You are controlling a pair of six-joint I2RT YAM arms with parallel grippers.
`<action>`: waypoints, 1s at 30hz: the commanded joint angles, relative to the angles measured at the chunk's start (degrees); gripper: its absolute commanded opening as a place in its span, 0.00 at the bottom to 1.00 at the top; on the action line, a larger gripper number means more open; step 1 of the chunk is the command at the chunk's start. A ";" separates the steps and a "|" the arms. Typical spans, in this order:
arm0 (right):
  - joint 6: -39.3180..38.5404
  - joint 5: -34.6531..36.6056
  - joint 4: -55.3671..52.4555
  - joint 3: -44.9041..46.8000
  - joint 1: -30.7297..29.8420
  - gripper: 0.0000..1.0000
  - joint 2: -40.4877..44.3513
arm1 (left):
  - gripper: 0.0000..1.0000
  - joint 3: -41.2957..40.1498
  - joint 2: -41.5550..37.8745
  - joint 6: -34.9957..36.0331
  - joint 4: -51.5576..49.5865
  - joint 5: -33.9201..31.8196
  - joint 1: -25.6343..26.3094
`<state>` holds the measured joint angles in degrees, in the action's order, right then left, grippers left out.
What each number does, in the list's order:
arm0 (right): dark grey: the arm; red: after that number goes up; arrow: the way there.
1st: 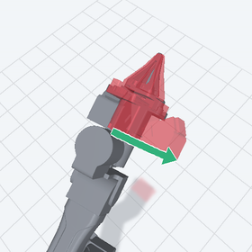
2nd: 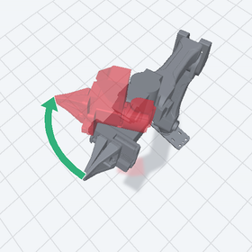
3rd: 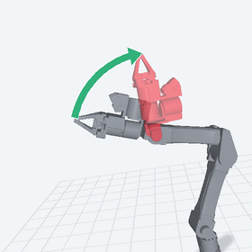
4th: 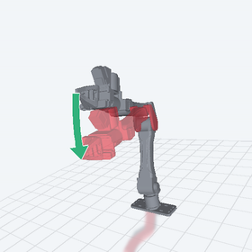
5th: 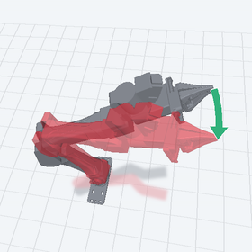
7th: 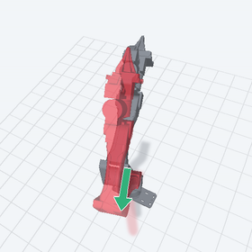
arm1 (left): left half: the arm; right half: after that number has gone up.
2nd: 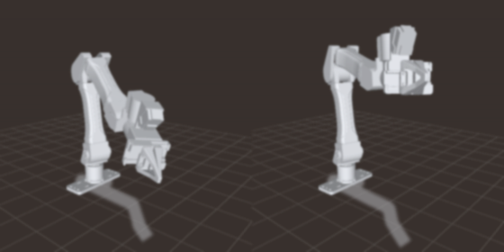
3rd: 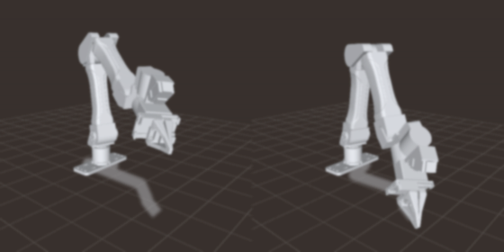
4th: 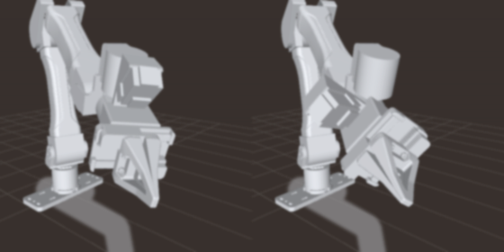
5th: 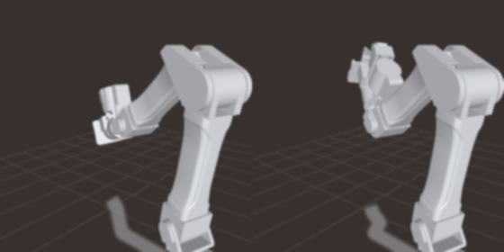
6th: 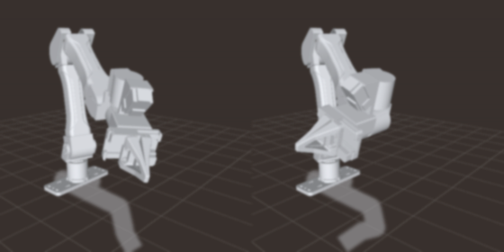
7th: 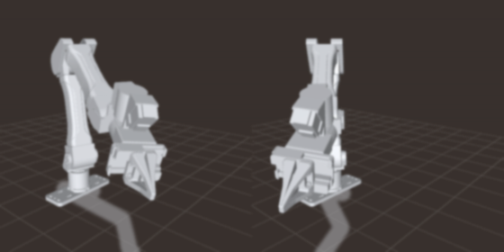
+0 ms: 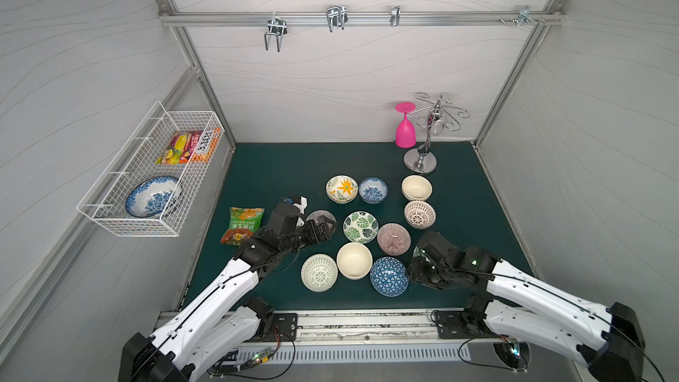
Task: Stack the bowls
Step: Pick up the bowl from the center of the board.
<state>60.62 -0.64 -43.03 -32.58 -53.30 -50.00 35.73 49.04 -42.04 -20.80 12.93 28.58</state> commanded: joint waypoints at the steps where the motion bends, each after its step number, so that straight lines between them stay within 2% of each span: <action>1: 0.59 -0.74 3.20 0.04 -0.48 0.49 -0.81 | 1.00 -0.74 -1.51 0.59 3.24 -0.20 0.36; 7: -0.17 -1.54 4.80 -0.23 -0.89 0.37 -4.12 | 1.00 -0.80 -0.68 -0.08 3.54 -1.42 0.61; 13: -0.52 -2.21 6.70 0.06 -1.11 0.34 -7.56 | 1.00 -0.39 -0.17 -0.13 2.98 -2.98 1.31; 18: -0.77 -1.91 5.97 -0.63 -1.11 0.25 -9.18 | 1.00 -0.60 -0.66 -0.30 2.82 -4.22 1.48; 26: -0.96 -0.58 0.65 -0.57 -1.19 0.09 -5.42 | 1.00 -0.66 -0.24 -0.29 2.82 -5.00 1.48; 30: -1.70 -0.24 -2.87 -0.87 -1.15 0.05 -2.28 | 1.00 -0.74 -0.15 -0.42 2.82 -5.20 1.48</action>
<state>59.86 -1.54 -41.76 -32.62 -54.11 -54.52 34.52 48.75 -42.24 -19.79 8.56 29.80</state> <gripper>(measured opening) 0.082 0.998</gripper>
